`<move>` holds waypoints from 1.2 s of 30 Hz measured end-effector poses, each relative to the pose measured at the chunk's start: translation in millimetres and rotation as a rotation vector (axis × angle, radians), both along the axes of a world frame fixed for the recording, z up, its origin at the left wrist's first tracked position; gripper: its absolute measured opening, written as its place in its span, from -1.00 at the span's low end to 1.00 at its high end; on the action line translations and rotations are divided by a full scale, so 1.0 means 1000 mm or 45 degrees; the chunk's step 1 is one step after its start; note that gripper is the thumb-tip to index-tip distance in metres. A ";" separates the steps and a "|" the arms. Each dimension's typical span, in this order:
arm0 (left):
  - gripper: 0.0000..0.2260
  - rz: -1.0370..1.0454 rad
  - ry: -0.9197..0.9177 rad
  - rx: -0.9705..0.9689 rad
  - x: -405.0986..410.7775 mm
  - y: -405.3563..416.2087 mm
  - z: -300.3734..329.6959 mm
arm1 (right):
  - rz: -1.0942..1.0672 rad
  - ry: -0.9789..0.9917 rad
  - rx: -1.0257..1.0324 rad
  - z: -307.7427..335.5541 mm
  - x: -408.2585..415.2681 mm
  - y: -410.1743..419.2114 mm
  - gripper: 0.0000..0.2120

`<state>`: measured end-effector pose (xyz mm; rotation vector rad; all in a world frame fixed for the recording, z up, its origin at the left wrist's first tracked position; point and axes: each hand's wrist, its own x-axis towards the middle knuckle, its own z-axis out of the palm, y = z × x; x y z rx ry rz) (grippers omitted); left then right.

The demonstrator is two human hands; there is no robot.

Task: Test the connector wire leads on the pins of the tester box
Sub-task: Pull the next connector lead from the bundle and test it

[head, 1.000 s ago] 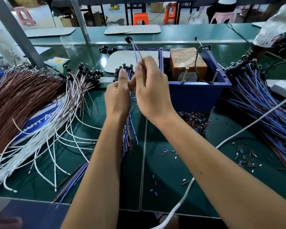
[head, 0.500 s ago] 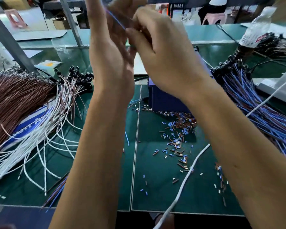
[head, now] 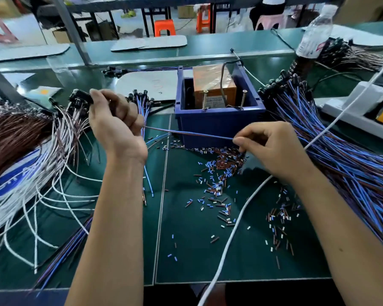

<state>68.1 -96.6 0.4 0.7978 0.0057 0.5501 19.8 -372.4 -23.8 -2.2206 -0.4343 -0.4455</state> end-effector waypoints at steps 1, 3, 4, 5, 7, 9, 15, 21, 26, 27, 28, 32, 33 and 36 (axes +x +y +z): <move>-0.68 0.113 -0.002 0.155 0.001 -0.004 -0.004 | -0.030 -0.051 -0.026 -0.006 -0.002 0.001 -0.91; -0.73 0.286 -0.099 0.539 -0.001 -0.019 -0.011 | -0.058 -0.154 -0.100 -0.015 -0.005 0.008 -0.92; -0.75 0.332 -0.185 0.729 -0.004 -0.028 -0.014 | -0.055 -0.198 -0.126 -0.017 -0.005 0.012 -0.91; -0.75 0.357 -0.271 0.926 -0.007 -0.036 -0.017 | -0.049 -0.237 -0.139 -0.018 -0.006 0.015 -0.90; -0.69 0.347 -0.412 1.349 -0.014 -0.051 -0.022 | -0.044 -0.285 -0.127 -0.018 -0.005 0.019 -0.89; -0.62 0.277 -0.492 1.619 -0.022 -0.069 -0.027 | -0.029 -0.307 -0.057 -0.018 -0.005 0.020 -0.89; -0.72 -0.084 -0.377 2.052 -0.031 -0.092 -0.035 | -0.064 -0.239 0.121 -0.021 -0.004 0.017 -0.90; -0.76 0.142 -0.318 1.985 -0.025 -0.081 -0.040 | -0.109 -0.055 0.451 -0.022 -0.002 0.013 -0.91; -0.75 0.221 -0.203 1.869 -0.025 -0.084 -0.044 | -0.176 0.054 0.707 -0.027 0.001 0.007 -0.83; -0.76 0.224 -0.188 1.836 -0.027 -0.086 -0.043 | -0.199 0.065 0.726 -0.029 0.002 0.007 -0.80; -0.77 0.229 -0.176 1.809 -0.029 -0.089 -0.043 | -0.221 0.073 0.744 -0.030 0.003 0.007 -0.78; -0.74 0.136 -0.201 1.743 -0.029 -0.095 -0.046 | -0.226 0.124 0.799 -0.033 0.006 0.007 -0.78; -0.75 0.065 -0.224 1.729 -0.028 -0.096 -0.047 | -0.187 0.144 0.792 -0.033 0.006 0.007 -0.79; -0.84 -0.088 -0.301 1.684 -0.027 -0.099 -0.051 | -0.076 0.179 0.788 -0.033 0.005 0.008 -0.83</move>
